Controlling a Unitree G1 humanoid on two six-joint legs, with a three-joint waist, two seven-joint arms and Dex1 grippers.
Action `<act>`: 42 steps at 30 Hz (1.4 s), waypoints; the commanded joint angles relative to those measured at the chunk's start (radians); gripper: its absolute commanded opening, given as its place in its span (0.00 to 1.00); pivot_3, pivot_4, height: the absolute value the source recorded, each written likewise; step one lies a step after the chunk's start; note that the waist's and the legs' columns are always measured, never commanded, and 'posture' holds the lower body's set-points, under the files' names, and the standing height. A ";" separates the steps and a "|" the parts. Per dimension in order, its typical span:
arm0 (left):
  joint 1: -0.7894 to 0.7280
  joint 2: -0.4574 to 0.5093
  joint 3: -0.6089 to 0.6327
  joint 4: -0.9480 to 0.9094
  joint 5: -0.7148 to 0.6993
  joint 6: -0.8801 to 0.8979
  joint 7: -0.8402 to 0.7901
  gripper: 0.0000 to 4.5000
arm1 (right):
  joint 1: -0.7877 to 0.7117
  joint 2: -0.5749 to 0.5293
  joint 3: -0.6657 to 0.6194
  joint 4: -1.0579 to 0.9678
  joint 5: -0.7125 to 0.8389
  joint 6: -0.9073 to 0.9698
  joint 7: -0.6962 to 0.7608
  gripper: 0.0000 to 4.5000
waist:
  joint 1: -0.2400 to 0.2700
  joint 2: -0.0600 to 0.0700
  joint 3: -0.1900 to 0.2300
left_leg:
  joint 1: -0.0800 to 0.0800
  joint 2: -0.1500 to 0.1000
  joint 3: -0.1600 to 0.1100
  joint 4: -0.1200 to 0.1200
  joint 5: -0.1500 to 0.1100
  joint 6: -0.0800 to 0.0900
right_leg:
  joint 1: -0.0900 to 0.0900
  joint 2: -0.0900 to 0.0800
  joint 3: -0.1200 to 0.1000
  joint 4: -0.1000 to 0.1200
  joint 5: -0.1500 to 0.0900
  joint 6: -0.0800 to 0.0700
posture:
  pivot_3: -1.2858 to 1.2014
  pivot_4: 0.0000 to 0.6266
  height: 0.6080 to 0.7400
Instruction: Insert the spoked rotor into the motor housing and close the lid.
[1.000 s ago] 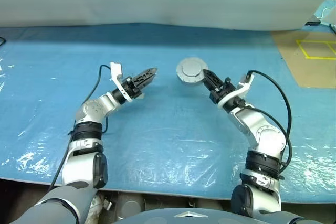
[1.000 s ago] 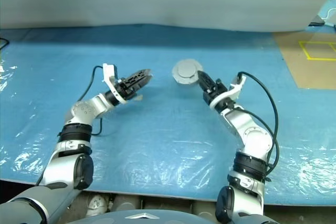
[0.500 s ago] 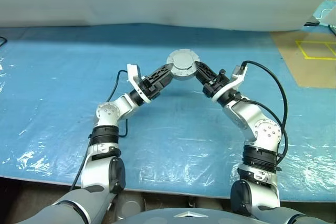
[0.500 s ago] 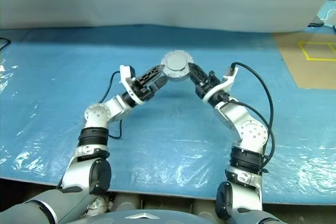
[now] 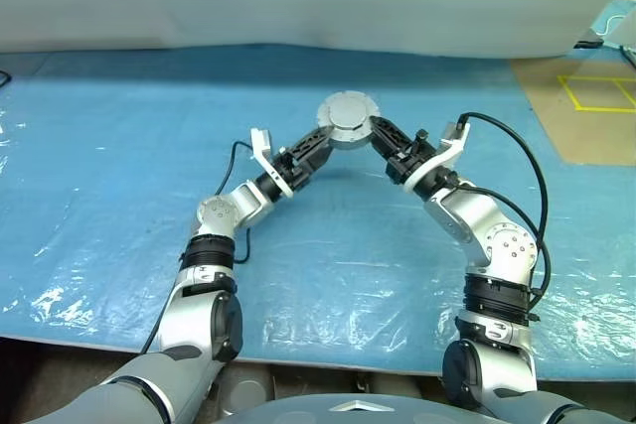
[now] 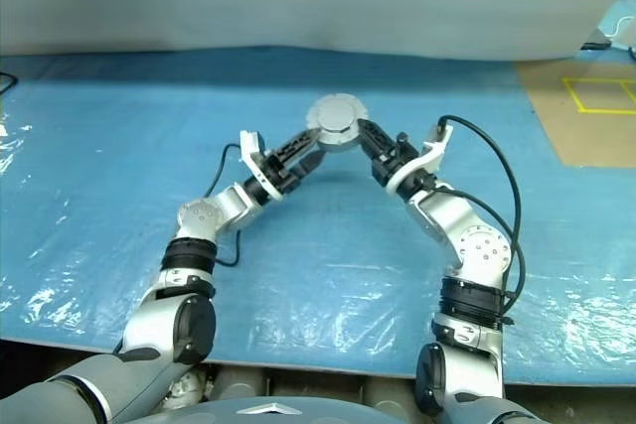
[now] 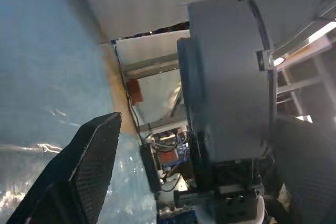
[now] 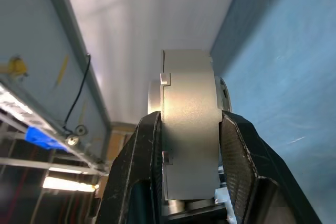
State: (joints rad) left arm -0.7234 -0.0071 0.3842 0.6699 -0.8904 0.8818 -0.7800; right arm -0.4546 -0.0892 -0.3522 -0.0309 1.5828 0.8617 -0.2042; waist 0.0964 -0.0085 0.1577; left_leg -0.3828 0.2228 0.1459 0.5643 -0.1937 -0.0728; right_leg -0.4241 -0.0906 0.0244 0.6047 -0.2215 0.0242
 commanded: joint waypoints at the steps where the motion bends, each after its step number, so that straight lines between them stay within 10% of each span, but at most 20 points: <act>1: -0.055 -0.001 -0.005 0.033 0.015 -0.034 -0.016 0.99 | -0.050 0.006 0.031 -0.071 0.079 0.009 0.037 0.26 | 0.004 0.000 0.000 | 0.000 0.000 0.000 0.000 0.000 0.000 | 0.000 0.000 0.000 0.000 0.000 0.000 | 0.52 0.24 1.00; 32: -0.057 -0.079 0.069 -0.065 -0.070 -0.046 0.089 0.99 | -0.054 -0.039 0.070 -0.055 0.097 0.004 0.010 0.26 | 0.002 -0.001 0.000 | -0.002 0.000 -0.001 0.003 0.000 0.000 | 0.000 0.000 0.000 0.001 0.000 0.001 | 0.52 0.24 1.00; 39: -0.091 -0.079 0.066 -0.006 -0.047 -0.122 0.112 0.58 | -0.050 -0.040 0.078 -0.058 0.102 0.001 -0.003 0.26 | 0.002 -0.001 0.000 | -0.001 0.000 -0.001 0.004 0.000 0.000 | 0.000 0.000 0.000 0.002 0.000 0.001 | 0.52 0.24 1.00; 42: -0.086 -0.078 0.071 -0.003 -0.056 -0.132 0.101 0.55 | -0.045 -0.037 0.081 -0.061 0.106 -0.003 -0.008 0.26 | 0.001 -0.001 0.000 | -0.001 0.000 -0.001 0.004 0.000 0.000 | 0.000 0.000 0.000 0.002 0.001 0.001 | 0.52 0.24 1.00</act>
State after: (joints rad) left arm -0.8024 -0.0925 0.4510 0.6733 -0.9587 0.7838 -0.6768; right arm -0.4677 -0.1327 -0.2715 -0.0288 1.6195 0.8575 -0.2338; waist 0.0973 -0.0093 0.1581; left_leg -0.3842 0.2228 0.1450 0.5679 -0.1937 -0.0728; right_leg -0.4240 -0.0907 0.0243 0.6062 -0.2210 0.0250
